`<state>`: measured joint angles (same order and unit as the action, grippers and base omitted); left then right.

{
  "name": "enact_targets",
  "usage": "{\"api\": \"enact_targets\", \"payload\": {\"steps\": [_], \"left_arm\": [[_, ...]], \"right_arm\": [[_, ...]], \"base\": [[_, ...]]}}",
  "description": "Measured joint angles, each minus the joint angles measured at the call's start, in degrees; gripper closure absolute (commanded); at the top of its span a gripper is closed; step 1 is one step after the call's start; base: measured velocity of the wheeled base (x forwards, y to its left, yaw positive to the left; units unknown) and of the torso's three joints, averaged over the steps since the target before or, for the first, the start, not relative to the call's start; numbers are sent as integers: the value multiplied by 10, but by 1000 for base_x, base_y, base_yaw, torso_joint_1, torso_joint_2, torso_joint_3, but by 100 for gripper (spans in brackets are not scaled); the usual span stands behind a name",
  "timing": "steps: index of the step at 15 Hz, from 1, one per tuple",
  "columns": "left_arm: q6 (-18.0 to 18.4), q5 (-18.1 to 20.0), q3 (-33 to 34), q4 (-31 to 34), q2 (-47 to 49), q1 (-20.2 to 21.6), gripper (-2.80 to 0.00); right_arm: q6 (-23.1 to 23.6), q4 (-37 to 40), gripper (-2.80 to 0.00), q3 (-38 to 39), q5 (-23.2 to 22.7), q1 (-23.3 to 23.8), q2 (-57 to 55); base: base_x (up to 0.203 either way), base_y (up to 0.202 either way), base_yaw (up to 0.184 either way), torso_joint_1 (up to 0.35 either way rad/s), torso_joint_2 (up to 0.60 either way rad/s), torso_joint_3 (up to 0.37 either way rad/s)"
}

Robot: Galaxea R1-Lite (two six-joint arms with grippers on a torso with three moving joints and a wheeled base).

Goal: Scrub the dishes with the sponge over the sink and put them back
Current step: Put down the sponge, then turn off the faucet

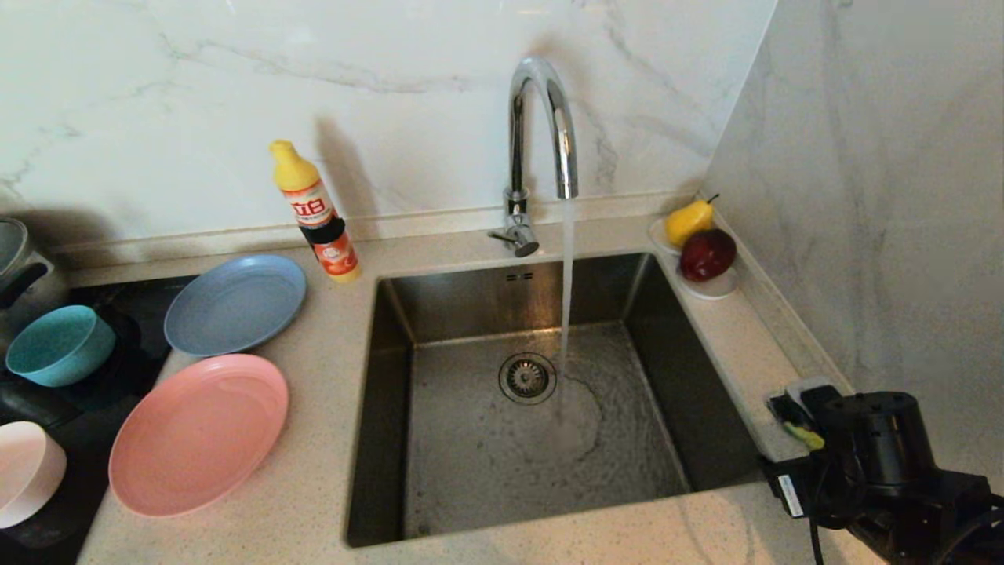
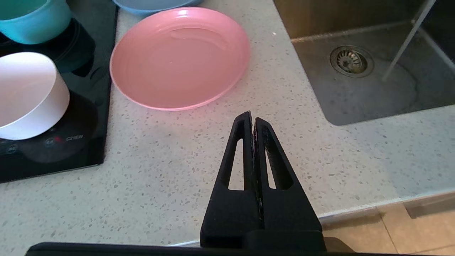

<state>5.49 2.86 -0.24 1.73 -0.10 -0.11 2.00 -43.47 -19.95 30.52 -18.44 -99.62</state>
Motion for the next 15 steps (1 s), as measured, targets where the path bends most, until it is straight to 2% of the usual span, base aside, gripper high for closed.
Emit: {"api": "enact_targets", "payload": {"steps": [3,8,15], "left_arm": [[0,0,0,0,0,0,0],[0,0,0,0,0,0,0],[0,0,0,0,0,0,0]], "right_arm": [[-55,29,-280,-12,-1,-1,5],[-80,42,-280,-22,-2,-2,22],[-179,116,-280,-40,-25,-19,31]], "base": [[0,0,0,0,0,0],[0,0,0,0,0,0],[0,0,0,0,0,0]]}}
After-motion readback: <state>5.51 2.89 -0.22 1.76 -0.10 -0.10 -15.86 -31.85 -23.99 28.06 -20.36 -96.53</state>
